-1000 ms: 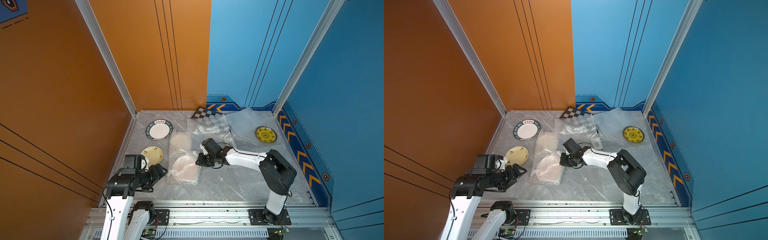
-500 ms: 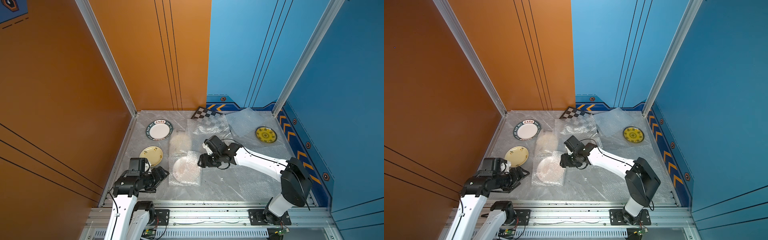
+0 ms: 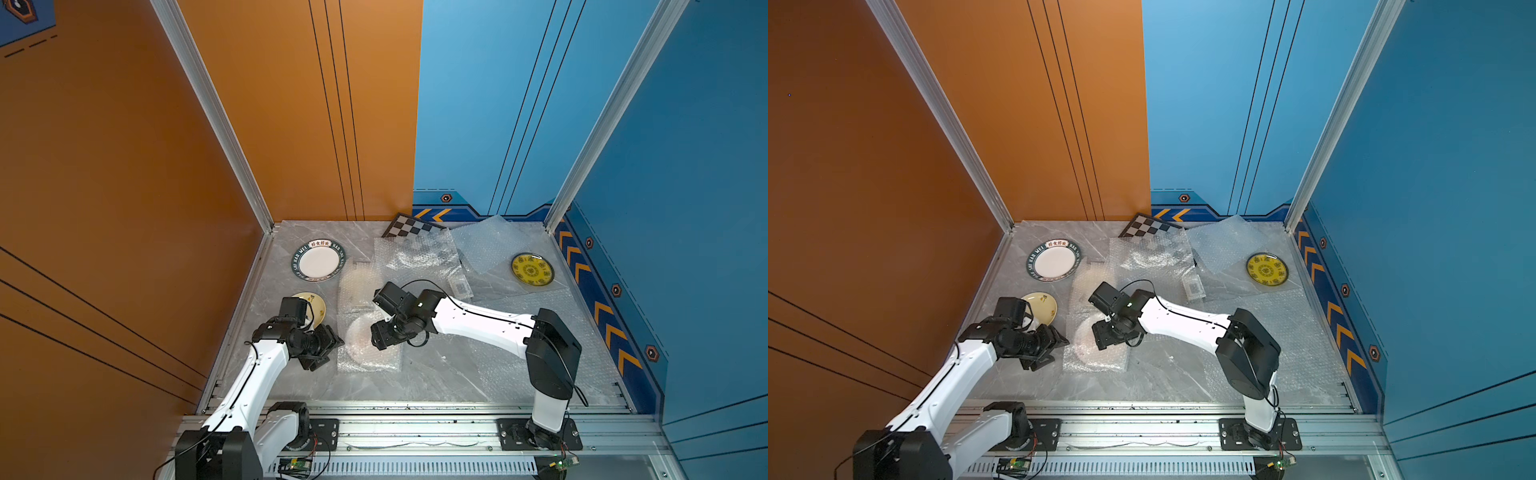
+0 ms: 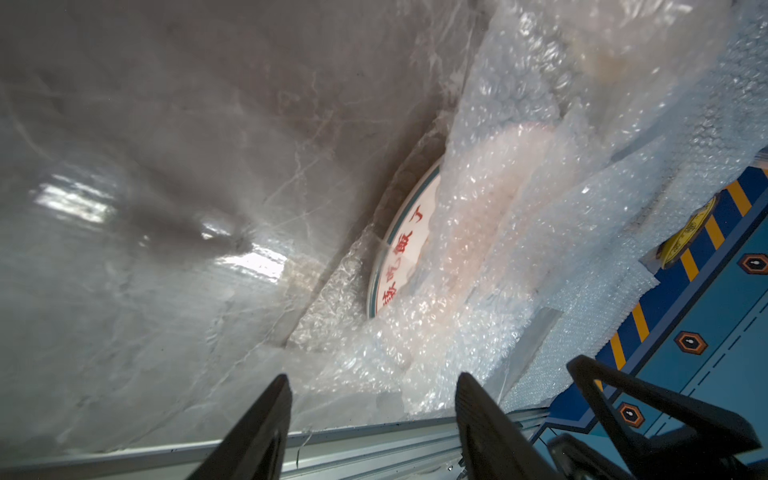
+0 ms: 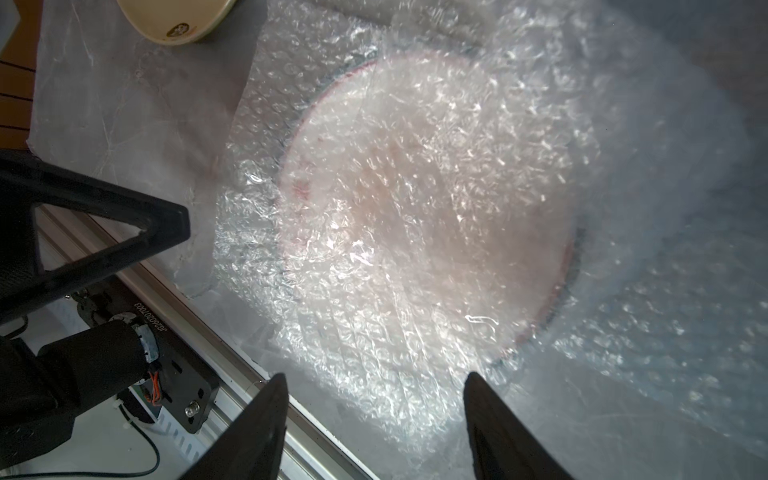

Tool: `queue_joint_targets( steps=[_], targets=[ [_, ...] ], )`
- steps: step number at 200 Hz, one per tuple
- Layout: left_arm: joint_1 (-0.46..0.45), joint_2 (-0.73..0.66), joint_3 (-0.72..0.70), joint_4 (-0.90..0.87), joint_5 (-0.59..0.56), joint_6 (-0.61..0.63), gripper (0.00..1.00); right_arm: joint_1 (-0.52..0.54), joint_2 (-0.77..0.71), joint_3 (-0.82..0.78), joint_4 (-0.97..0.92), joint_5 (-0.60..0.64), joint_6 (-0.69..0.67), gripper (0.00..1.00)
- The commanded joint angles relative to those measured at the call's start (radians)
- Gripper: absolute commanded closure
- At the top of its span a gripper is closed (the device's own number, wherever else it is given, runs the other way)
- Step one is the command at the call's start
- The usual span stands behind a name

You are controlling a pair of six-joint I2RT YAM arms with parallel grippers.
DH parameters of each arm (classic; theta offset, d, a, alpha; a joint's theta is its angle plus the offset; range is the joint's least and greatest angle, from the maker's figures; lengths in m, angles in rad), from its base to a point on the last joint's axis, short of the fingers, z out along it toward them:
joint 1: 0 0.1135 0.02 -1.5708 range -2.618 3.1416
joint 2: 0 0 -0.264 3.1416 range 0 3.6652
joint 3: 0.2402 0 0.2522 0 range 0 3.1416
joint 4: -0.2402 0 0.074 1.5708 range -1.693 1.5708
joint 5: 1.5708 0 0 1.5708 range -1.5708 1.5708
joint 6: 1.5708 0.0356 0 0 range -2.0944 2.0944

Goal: Unpack dinner plates from bubble wrap
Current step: Unwrap the bubble wrap at the center of the board.

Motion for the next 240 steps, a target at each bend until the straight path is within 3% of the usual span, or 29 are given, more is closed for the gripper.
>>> queue_joint_targets(
  steps=[1, 45, 76, 126, 205, 240],
  targets=[
    [0.008, 0.047, 0.018, 0.047, 0.03, 0.027, 0.39, 0.043, 0.031, 0.064, -0.092, 0.019, 0.02, 0.31],
    [0.009, 0.09, 0.006, 0.045, 0.054, 0.02, 0.48, 0.116, 0.101, 0.189, -0.215, 0.118, 0.127, 0.21],
    [0.015, 0.1, -0.017, 0.083, 0.063, 0.035, 0.49, 0.132, 0.156, 0.254, -0.223, 0.14, 0.208, 0.2],
    [0.048, 0.152, -0.021, 0.128, 0.15, 0.049, 0.6, 0.141, 0.157, 0.27, -0.219, 0.2, 0.323, 0.2],
    [0.113, 0.284, 0.069, 0.123, 0.165, 0.149, 0.62, 0.145, 0.16, 0.243, -0.183, 0.209, 0.347, 0.2],
    [0.119, 0.27, 0.073, 0.116, 0.165, 0.153, 0.63, 0.144, 0.165, 0.238, -0.156, 0.201, 0.363, 0.2]
  ],
)
